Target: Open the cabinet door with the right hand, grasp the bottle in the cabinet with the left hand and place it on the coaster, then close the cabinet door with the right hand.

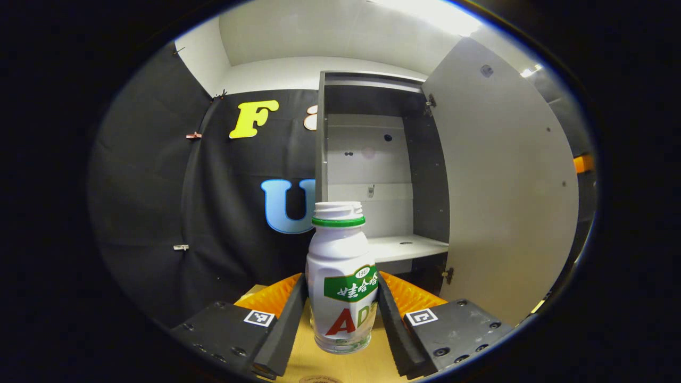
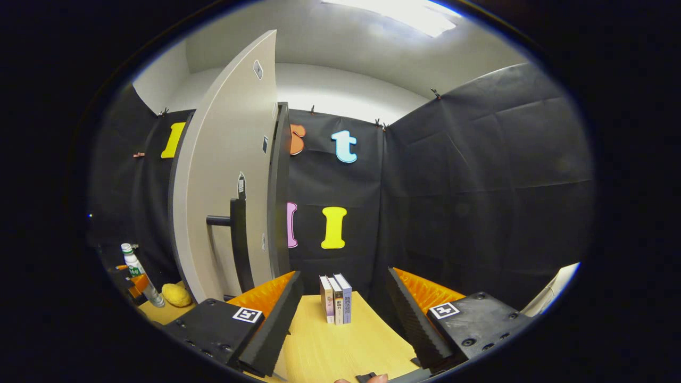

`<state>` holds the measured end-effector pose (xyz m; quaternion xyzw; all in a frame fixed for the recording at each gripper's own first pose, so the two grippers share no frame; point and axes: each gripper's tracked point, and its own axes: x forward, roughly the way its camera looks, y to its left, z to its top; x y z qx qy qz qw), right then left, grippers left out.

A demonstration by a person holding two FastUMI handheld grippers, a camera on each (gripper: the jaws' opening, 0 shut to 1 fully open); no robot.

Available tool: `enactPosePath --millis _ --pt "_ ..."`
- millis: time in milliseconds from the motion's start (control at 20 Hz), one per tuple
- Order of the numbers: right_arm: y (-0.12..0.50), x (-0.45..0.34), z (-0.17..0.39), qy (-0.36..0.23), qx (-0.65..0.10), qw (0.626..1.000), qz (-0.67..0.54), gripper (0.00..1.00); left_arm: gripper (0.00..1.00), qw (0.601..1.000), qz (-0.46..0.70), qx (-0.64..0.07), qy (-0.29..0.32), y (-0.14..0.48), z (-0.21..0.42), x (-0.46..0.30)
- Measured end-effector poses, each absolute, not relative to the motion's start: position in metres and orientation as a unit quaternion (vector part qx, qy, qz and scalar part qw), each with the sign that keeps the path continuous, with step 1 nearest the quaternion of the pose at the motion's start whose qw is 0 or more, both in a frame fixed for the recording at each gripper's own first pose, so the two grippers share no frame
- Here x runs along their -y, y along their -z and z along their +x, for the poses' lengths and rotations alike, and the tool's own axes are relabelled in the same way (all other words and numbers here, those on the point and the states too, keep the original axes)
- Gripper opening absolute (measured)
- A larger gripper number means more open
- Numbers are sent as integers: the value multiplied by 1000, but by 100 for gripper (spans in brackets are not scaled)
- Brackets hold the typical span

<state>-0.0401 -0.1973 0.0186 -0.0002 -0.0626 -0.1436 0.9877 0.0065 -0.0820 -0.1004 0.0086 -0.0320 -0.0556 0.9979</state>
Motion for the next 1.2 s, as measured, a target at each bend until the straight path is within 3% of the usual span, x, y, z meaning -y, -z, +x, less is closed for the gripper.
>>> enactPosePath --millis 700,1200 --pt "-26 193 -34 194 53 979 25 98 75 995 4 -29 98 261 -11 62" --pt "-11 199 -26 223 19 974 25 97 76 993 -3 -45 108 339 7 51"
